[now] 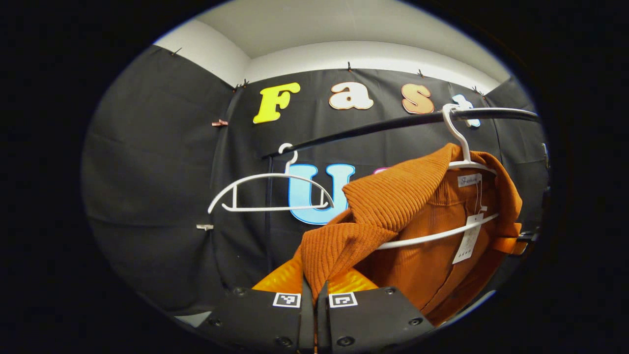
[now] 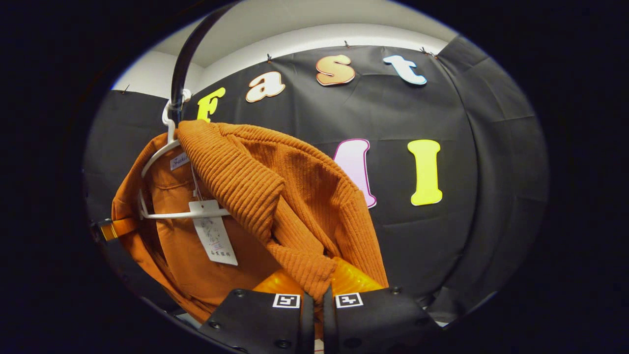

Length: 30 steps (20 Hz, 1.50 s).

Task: Grasp the clothes on the hanger with both hands and then place them into the laundry hamper below.

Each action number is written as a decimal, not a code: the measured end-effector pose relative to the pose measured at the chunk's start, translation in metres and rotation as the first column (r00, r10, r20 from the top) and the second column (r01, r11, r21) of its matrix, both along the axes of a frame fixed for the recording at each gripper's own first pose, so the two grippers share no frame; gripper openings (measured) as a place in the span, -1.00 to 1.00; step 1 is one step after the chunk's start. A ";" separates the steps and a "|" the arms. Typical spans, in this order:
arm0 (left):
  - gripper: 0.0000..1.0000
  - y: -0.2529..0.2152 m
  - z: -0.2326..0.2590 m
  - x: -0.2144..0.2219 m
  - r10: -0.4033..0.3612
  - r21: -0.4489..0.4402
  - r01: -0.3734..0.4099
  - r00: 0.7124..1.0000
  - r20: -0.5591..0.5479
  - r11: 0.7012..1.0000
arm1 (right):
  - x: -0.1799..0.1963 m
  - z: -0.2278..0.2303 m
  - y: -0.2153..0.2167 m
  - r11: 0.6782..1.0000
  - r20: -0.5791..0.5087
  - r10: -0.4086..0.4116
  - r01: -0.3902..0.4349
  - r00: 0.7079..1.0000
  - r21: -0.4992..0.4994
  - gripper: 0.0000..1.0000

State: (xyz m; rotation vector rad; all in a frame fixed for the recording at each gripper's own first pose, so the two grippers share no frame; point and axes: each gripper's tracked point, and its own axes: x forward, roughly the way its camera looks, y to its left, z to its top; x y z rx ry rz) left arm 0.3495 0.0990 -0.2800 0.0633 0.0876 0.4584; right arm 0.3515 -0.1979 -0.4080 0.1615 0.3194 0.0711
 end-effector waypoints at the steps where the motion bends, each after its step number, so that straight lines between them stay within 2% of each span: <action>1: -0.87 0.005 0.006 0.000 0.008 0.020 -0.008 1.000 0.008 1.000 | -0.002 0.005 -0.007 1.000 0.013 0.002 -0.002 1.000 -0.002 -0.77; 4: -0.87 0.009 0.013 0.003 0.003 0.042 -0.003 1.000 0.000 0.999 | 0.002 0.015 -0.027 1.000 0.032 -0.006 0.006 0.999 0.005 -0.77; 7: -0.87 0.016 0.037 -0.008 0.034 0.105 -0.037 0.999 0.031 0.994 | 0.010 0.036 -0.036 1.000 0.067 -0.015 0.016 0.998 -0.004 -0.77; 12: -0.87 0.024 0.071 -0.004 0.017 0.171 -0.029 0.997 0.072 0.985 | 0.035 0.063 -0.057 0.997 0.123 -0.069 0.063 0.990 0.055 -0.77; 14: -0.87 0.026 0.083 0.004 0.001 0.202 -0.016 0.997 0.077 0.979 | 0.049 0.073 -0.063 0.997 0.152 -0.076 0.072 0.985 0.036 -0.77; 19: -0.87 0.035 0.097 0.035 -0.064 0.215 0.049 0.996 0.065 0.975 | 0.080 0.101 -0.073 0.998 0.225 -0.063 0.065 0.972 -0.001 -0.77; 22: -0.87 0.045 0.086 0.050 -0.107 0.229 0.104 0.994 0.001 0.968 | 0.092 0.100 -0.073 0.999 0.231 -0.034 0.042 0.972 -0.028 -0.77; 25: -0.87 0.053 0.065 0.064 -0.145 0.162 0.149 0.989 -0.034 0.976 | 0.101 0.083 -0.070 0.999 0.201 -0.024 0.028 0.979 -0.021 -0.77; 27: -0.88 0.064 0.054 0.067 -0.147 0.116 0.151 0.988 -0.045 0.982 | 0.102 0.065 -0.063 1.000 0.160 -0.007 0.008 0.987 -0.004 -0.77; 29: -0.85 0.068 0.037 0.068 -0.156 0.072 0.160 0.986 -0.058 0.985 | 0.102 0.049 -0.055 0.999 0.129 0.021 -0.017 0.991 -0.031 -0.77; 30: -0.85 0.070 0.026 0.066 -0.161 0.049 0.164 0.985 -0.066 0.985 | 0.101 0.042 -0.053 0.999 0.120 0.033 -0.028 0.992 -0.039 -0.68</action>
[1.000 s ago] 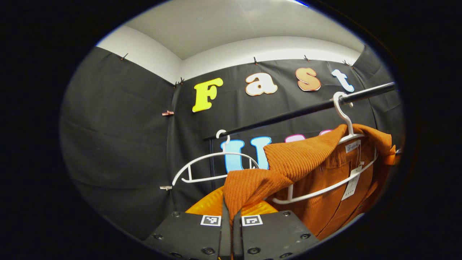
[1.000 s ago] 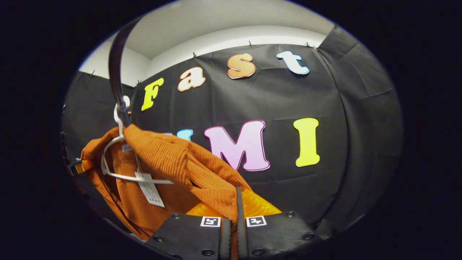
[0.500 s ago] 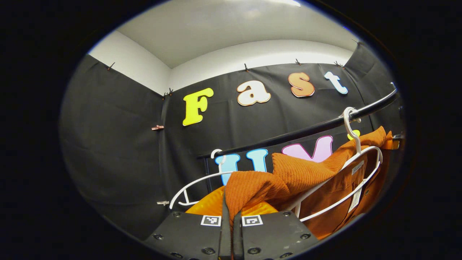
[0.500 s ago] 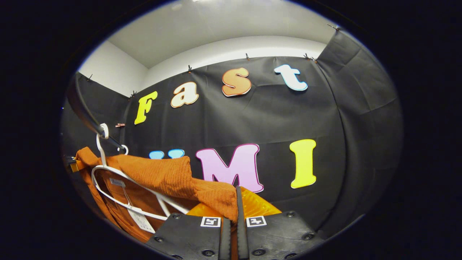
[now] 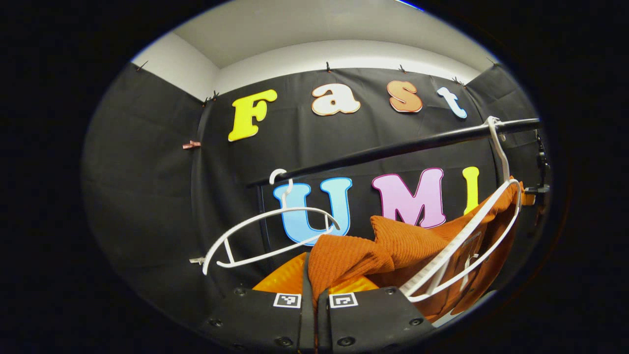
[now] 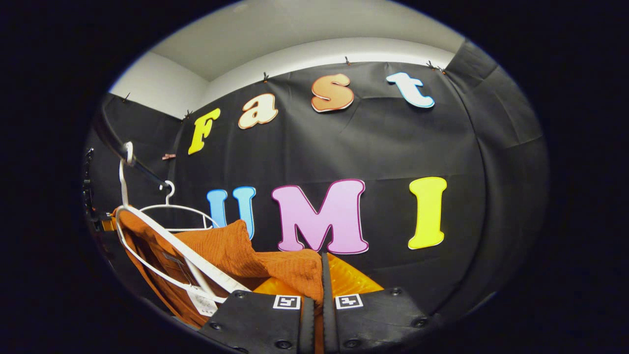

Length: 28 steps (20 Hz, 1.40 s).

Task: Grasp the clothes on the hanger with both hands and then place them into the laundry hamper below.

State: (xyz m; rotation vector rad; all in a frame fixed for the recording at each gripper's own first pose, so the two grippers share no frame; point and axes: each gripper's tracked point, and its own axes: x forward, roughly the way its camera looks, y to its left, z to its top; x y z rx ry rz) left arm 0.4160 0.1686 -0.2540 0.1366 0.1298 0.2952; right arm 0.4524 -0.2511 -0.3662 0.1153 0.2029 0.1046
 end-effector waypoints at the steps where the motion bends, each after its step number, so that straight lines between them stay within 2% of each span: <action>1: -0.85 0.001 -0.006 -0.002 0.001 -0.026 -0.001 1.000 0.001 1.000 | -0.001 -0.006 -0.002 1.000 -0.009 -0.004 0.004 1.000 0.013 -0.77; 4: -0.87 -0.004 -0.036 -0.011 -0.012 -0.092 0.011 1.000 -0.013 0.996 | -0.010 -0.029 -0.004 0.995 -0.056 -0.012 0.017 0.998 0.099 -0.77; 8: -0.87 -0.010 -0.086 -0.018 0.015 -0.124 -0.029 0.994 -0.106 0.992 | -0.031 -0.074 0.003 0.998 -0.149 -0.018 0.027 0.989 0.059 -0.77; 11: -0.87 -0.022 -0.127 -0.036 0.022 -0.200 -0.057 0.985 -0.172 0.978 | -0.052 -0.103 0.017 0.998 -0.228 -0.008 0.022 0.974 0.056 -0.77; 15: -0.87 -0.044 -0.180 -0.064 -0.018 -0.299 -0.068 0.961 -0.276 0.952 | -0.084 -0.142 0.036 0.999 -0.337 0.011 0.007 0.941 0.052 -0.77; 18: -0.87 -0.066 -0.210 -0.071 -0.062 -0.364 -0.077 0.933 -0.354 0.928 | -0.102 -0.165 0.073 0.995 -0.404 0.061 -0.026 0.913 0.093 -0.77; 20: -0.87 -0.087 -0.222 -0.070 -0.111 -0.400 -0.049 0.923 -0.368 0.915 | -0.112 -0.174 0.102 0.991 -0.427 0.110 -0.066 0.898 0.116 -0.77; 23: -0.87 -0.116 -0.236 -0.061 -0.168 -0.443 -0.018 0.911 -0.376 0.896 | -0.128 -0.180 0.150 0.974 -0.455 0.184 -0.100 0.871 0.202 -0.77; 26: -0.86 -0.142 -0.250 -0.056 -0.205 -0.465 0.001 0.899 -0.388 0.885 | -0.148 -0.185 0.186 0.960 -0.486 0.247 -0.144 0.839 0.239 -0.77; 28: -0.86 -0.156 -0.254 -0.055 -0.219 -0.454 0.019 0.894 -0.392 0.891 | -0.158 -0.187 0.201 0.951 -0.498 0.273 -0.152 0.823 0.270 -0.77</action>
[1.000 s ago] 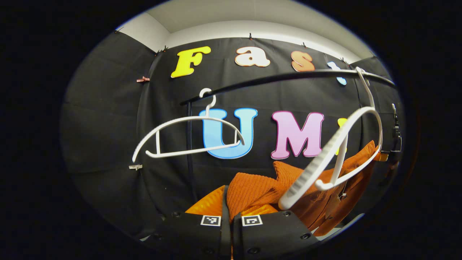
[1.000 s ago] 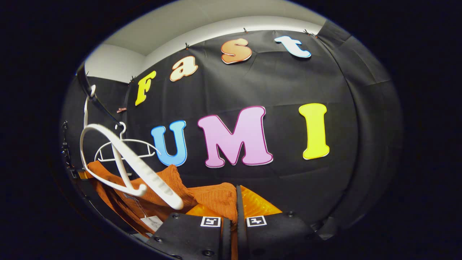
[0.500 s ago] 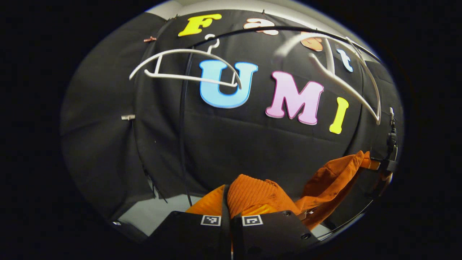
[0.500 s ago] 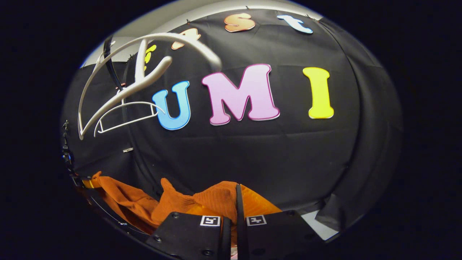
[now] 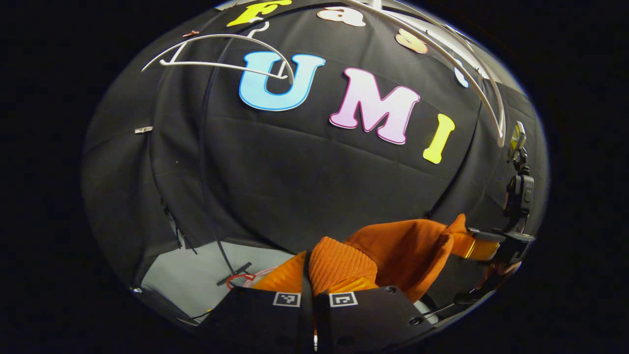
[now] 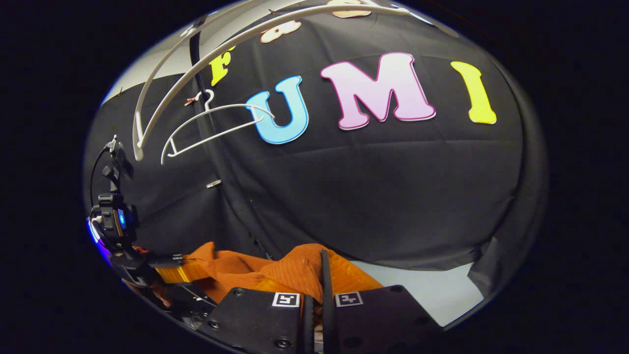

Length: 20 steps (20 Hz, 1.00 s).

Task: Grasp the clothes on the hanger with both hands and then place them into the laundry hamper below.

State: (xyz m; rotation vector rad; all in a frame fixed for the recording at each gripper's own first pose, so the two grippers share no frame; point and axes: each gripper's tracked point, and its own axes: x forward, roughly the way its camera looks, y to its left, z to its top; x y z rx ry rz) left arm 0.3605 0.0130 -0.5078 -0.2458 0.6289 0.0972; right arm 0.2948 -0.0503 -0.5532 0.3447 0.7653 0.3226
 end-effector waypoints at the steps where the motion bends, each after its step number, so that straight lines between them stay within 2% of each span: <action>1: -0.86 -0.003 -0.001 -0.001 -0.005 0.012 0.005 1.000 -0.005 1.000 | -0.004 -0.002 0.004 1.000 -0.012 0.003 -0.003 1.000 0.003 -0.77; 9: -0.86 -0.045 -0.036 -0.009 -0.059 0.011 0.061 0.993 -0.102 0.998 | -0.045 -0.033 0.031 0.999 -0.140 0.049 -0.051 0.989 -0.010 -0.77; 13: -0.86 -0.039 -0.057 -0.013 -0.021 -0.050 0.012 0.983 -0.182 0.999 | -0.051 -0.052 0.024 0.999 -0.201 0.029 -0.036 0.979 -0.030 -0.77; 17: -0.82 -0.047 -0.073 -0.024 -0.013 -0.105 -0.015 0.965 -0.261 0.994 | -0.063 -0.071 0.014 0.996 -0.260 0.017 -0.038 0.965 -0.075 -0.76; 18: -0.80 -0.043 -0.075 -0.027 0.000 -0.106 -0.030 0.963 -0.271 0.994 | -0.065 -0.076 0.013 0.995 -0.268 0.012 -0.038 0.963 -0.090 -0.59; 19: -0.88 -0.039 -0.085 -0.029 0.023 -0.091 -0.052 0.956 -0.292 0.994 | -0.065 -0.078 0.008 0.993 -0.271 0.008 -0.040 0.963 -0.113 -0.43; 20: -0.70 -0.032 -0.091 -0.035 0.048 -0.065 -0.072 0.947 -0.319 0.995 | -0.069 -0.083 0.001 0.988 -0.270 0.000 -0.042 0.963 -0.147 -0.12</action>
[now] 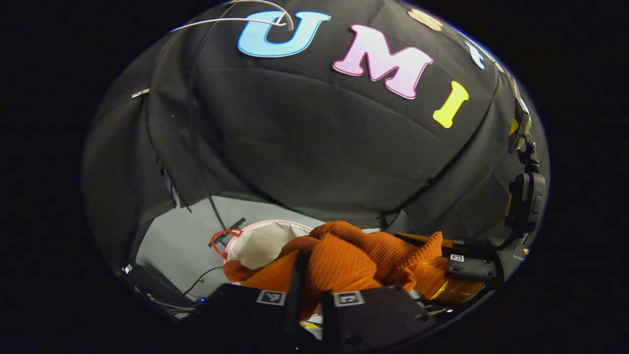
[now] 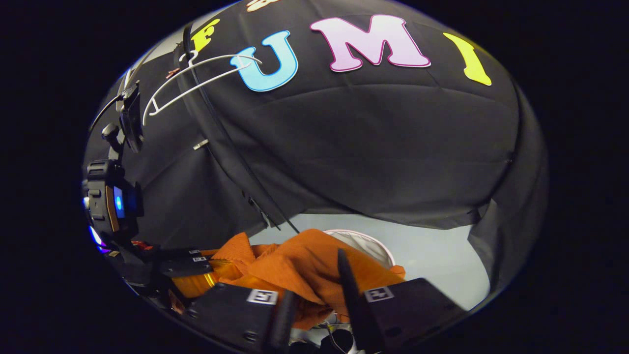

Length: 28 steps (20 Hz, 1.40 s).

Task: Grasp the clothes on the hanger with both hands and then place them into the laundry hamper below.

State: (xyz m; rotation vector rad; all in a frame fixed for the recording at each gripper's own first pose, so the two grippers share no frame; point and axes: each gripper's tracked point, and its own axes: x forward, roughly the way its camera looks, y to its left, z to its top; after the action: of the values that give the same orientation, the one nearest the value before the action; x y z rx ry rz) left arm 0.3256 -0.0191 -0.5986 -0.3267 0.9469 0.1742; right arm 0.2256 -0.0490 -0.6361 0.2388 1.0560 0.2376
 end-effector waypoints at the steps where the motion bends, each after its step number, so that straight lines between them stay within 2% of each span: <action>1: -0.14 0.007 -0.006 -0.005 0.016 0.021 -0.016 1.000 -0.023 1.000 | -0.002 -0.002 -0.008 1.000 -0.004 0.003 -0.003 1.000 -0.026 0.18; 2: 0.43 0.013 -0.014 -0.011 0.034 0.033 -0.032 0.999 -0.037 0.999 | -0.003 -0.005 -0.014 0.999 -0.014 -0.001 0.000 1.000 -0.035 0.49; 3: 0.99 0.013 -0.018 -0.012 0.048 0.018 -0.048 0.998 -0.047 0.999 | -0.004 -0.008 -0.015 1.000 -0.025 -0.013 0.013 1.000 -0.014 1.00; 4: 0.90 0.015 -0.013 -0.017 0.061 -0.003 -0.061 0.997 -0.043 0.998 | -0.004 -0.004 -0.016 0.999 -0.028 -0.038 0.038 0.999 0.006 0.97; 6: 0.91 0.021 -0.007 -0.016 0.080 -0.007 -0.080 0.996 -0.030 0.997 | 0.001 0.003 -0.021 0.998 -0.007 -0.070 0.070 0.998 0.005 0.98; 8: 0.92 0.023 -0.003 -0.014 0.084 0.003 -0.084 0.996 -0.014 0.996 | 0.008 0.010 -0.023 0.998 0.014 -0.064 0.064 0.998 0.002 0.97; 13: 0.91 0.010 0.017 -0.009 0.044 -0.019 -0.044 0.998 0.051 0.999 | 0.010 0.017 -0.018 0.998 0.036 -0.058 0.057 0.998 0.014 0.97; 17: 0.92 -0.007 0.043 -0.010 0.010 -0.096 0.003 0.992 0.130 0.995 | 0.002 0.036 -0.008 0.998 0.059 -0.061 0.059 0.996 0.026 0.97; 20: 0.91 -0.012 0.076 -0.009 -0.005 -0.125 0.037 0.969 0.249 0.991 | 0.001 0.064 -0.002 0.997 0.110 -0.077 0.072 0.991 0.041 0.97; 23: 0.91 -0.003 0.118 -0.012 -0.008 -0.101 0.048 0.932 0.363 0.994 | 0.004 0.100 0.002 0.994 0.187 -0.102 0.095 0.977 0.044 0.98; 28: 0.91 0.011 0.187 -0.045 -0.063 -0.030 0.089 0.872 0.485 0.996 | -0.011 0.179 0.010 0.989 0.343 -0.147 0.145 0.928 0.032 1.00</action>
State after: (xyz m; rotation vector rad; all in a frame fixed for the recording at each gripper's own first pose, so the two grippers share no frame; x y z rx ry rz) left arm 0.2804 -0.0082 -0.4115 -0.3588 0.4636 -0.0089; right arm 0.2148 -0.0394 -0.4571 0.2689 0.6852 0.1408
